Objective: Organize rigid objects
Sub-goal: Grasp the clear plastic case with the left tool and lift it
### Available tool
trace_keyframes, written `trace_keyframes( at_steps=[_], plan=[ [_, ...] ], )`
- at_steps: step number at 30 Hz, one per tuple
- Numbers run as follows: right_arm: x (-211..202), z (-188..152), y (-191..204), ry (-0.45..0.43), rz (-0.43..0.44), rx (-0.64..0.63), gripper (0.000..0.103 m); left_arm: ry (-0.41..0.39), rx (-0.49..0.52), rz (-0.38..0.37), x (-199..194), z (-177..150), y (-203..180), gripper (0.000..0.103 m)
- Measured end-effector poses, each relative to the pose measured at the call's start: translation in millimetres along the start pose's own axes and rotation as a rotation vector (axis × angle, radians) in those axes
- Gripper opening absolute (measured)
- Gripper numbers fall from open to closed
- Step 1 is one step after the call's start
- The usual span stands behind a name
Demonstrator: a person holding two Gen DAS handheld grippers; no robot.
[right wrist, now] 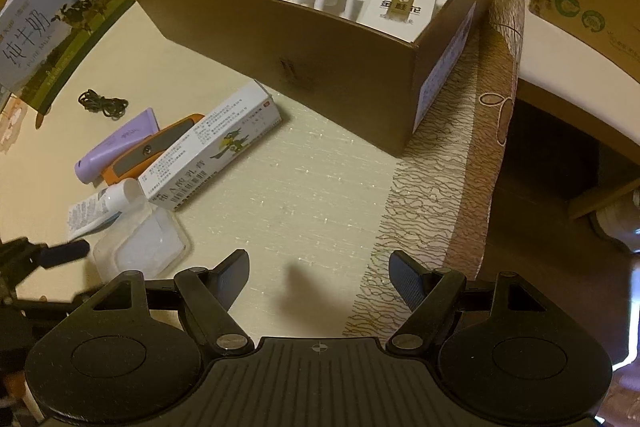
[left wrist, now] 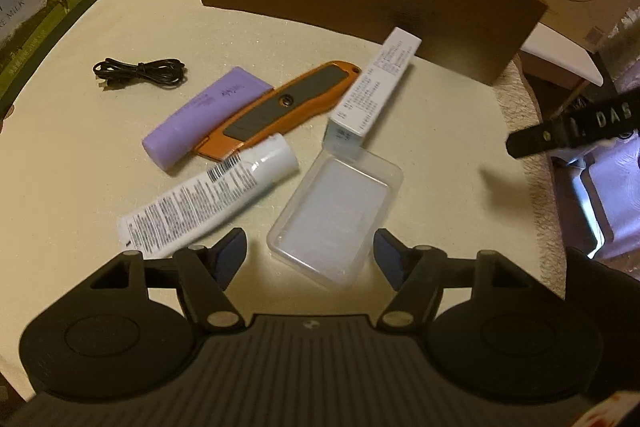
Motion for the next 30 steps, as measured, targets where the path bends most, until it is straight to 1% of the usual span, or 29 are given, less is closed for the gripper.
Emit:
trace_keyframes(
  at_steps=[5,7,9,12,14,16,18,23,25,27,30],
  plan=[
    [2,-1,-3,0.006,-0.01,0.006,0.074,0.005,0.067,-0.031,10,6,-7,0.065],
    [2,-2,-4,0.007,-0.012,0.006,0.074,0.015,0.075,-0.035,14,6,-13,0.061],
    [1,-1,-4,0.007,-0.012,0.006,0.074,0.027,0.06,-0.032,17,3,-17,0.051],
    [3,-1,-5,0.008,-0.016,0.007,0.074,0.047,0.02,-0.018,18,-2,-22,0.051],
    [3,-1,-6,0.009,-0.017,0.012,0.074,0.051,0.014,0.004,17,-2,-25,0.052],
    [4,-2,-6,0.012,-0.018,0.014,0.074,0.043,0.011,0.01,16,0,-25,0.054],
    [4,-2,-6,0.014,-0.017,0.015,0.074,0.04,0.01,0.021,17,5,-25,0.062],
    [4,-3,-6,0.013,-0.015,0.013,0.074,0.012,0.014,0.039,23,19,-27,0.062],
    [4,-3,-6,0.015,-0.016,0.014,0.074,0.015,0.015,0.039,27,22,-29,0.059],
    [4,-3,-6,0.015,-0.017,0.016,0.074,0.027,0.031,0.049,31,22,-31,0.051],
    [4,-2,-7,0.013,-0.017,0.018,0.074,0.025,0.041,0.058,31,19,-34,0.051]
  ],
)
Point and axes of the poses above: each gripper's, at about its wrist camera, not at the fingertips, and x roughly the way its jaws point, y to its left, z to its top, the point moved 1 cm from there along x, roughly the way its jaws point, and after that the axes turned 9 degrees about -y, right-handed, at the moved point
